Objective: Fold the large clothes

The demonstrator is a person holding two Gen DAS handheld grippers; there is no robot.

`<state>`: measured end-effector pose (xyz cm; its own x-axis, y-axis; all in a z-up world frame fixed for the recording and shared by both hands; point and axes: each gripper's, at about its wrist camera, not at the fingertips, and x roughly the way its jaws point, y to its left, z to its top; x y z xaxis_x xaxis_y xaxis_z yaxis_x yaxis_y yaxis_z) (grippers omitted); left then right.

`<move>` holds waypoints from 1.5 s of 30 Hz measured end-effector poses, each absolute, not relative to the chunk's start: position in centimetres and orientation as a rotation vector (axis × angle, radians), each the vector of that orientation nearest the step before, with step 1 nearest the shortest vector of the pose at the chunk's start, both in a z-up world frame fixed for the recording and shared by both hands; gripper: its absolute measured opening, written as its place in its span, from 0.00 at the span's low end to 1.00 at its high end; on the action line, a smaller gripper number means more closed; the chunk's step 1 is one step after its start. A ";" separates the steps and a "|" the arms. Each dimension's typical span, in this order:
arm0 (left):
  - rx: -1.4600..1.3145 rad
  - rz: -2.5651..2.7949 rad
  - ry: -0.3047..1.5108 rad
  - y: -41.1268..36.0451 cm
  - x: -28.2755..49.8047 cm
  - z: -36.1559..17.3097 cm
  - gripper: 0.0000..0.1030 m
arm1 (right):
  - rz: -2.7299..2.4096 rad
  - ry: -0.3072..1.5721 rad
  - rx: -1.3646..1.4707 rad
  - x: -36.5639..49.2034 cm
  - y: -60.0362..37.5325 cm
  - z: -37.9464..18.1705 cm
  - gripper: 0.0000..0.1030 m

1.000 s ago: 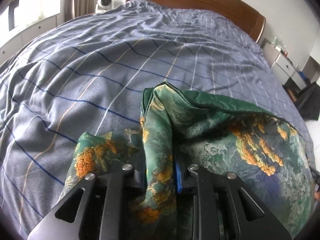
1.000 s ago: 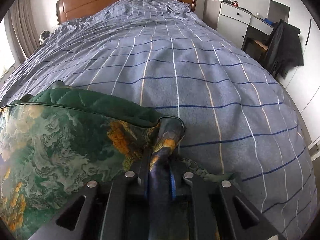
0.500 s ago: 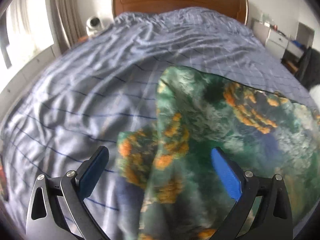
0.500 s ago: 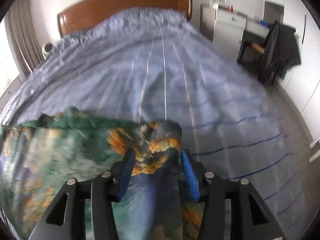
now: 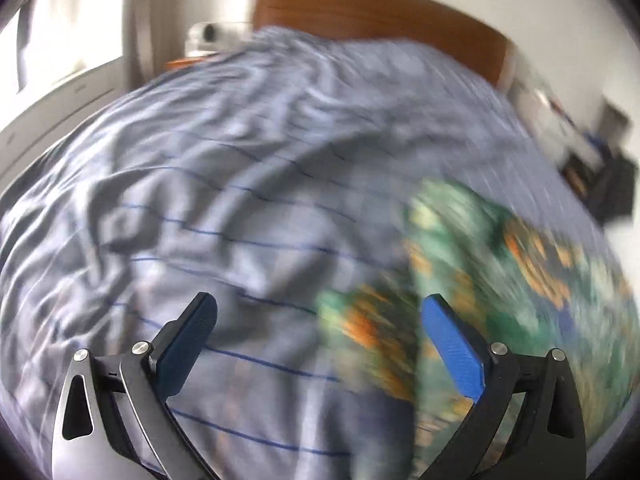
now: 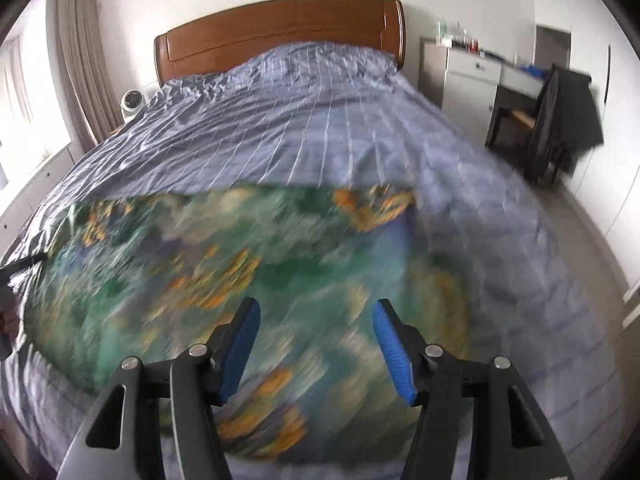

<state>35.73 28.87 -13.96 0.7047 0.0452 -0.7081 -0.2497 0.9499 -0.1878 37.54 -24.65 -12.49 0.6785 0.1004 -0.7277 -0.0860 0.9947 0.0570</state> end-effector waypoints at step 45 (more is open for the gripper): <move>-0.179 0.434 0.963 32.3 37.8 -21.7 1.00 | 0.060 0.874 0.020 31.2 -19.9 -14.0 0.58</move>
